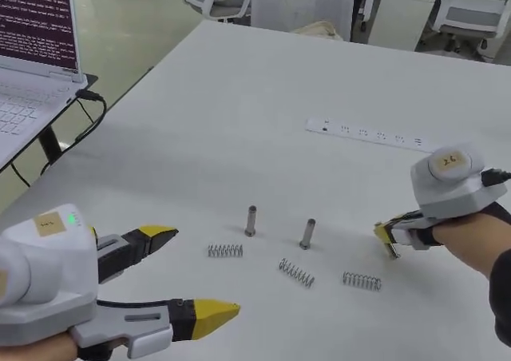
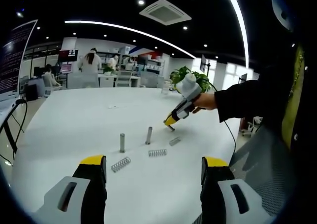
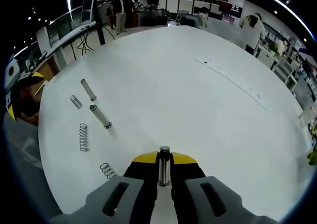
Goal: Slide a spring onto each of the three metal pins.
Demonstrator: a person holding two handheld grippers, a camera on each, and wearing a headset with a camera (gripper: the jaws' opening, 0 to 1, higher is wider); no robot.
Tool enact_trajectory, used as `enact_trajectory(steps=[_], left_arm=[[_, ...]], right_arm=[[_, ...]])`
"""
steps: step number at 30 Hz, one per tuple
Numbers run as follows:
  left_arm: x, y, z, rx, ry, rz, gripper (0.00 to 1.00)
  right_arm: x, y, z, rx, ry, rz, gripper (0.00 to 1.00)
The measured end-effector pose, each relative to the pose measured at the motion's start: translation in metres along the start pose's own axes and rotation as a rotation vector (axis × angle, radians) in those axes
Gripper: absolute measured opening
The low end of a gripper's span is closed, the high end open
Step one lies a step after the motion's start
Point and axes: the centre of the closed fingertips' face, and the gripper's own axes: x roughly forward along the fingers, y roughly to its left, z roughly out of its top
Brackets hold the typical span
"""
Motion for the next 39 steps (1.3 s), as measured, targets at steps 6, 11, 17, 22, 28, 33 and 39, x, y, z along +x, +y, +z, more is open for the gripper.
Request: enact_trajectory(steps=[6,11,17,22,28,33,39], left_arm=[[0.0,-0.002,0.001,0.006,-0.001,-0.006,0.75],[0.001,-0.003,0.003,0.011,-0.003,-0.011,0.75],[0.001,-0.004,0.004,0.016,-0.003,-0.014,0.75],[0.001,-0.004,0.005,0.02,-0.005,-0.015,0.75],[0.001,-0.005,0.006,0.023,-0.006,-0.017,0.75],[0.0,-0.005,0.006,0.026,-0.006,-0.019,0.75],[0.0,-0.006,0.006,0.028,-0.004,-0.02,0.75]], right_arm=[[-0.003,0.002,-0.002,0.009,-0.013,-0.005,0.06],[-0.005,0.002,-0.002,0.015,-0.024,-0.007,0.06],[-0.009,0.005,0.0,0.025,-0.049,0.0,0.06],[-0.008,0.007,0.001,0.026,-0.06,0.008,0.06],[-0.007,0.012,0.002,0.026,-0.079,0.02,0.06],[-0.007,0.016,0.004,0.025,-0.105,0.03,0.06],[-0.009,0.019,0.007,0.028,-0.133,0.034,0.06]])
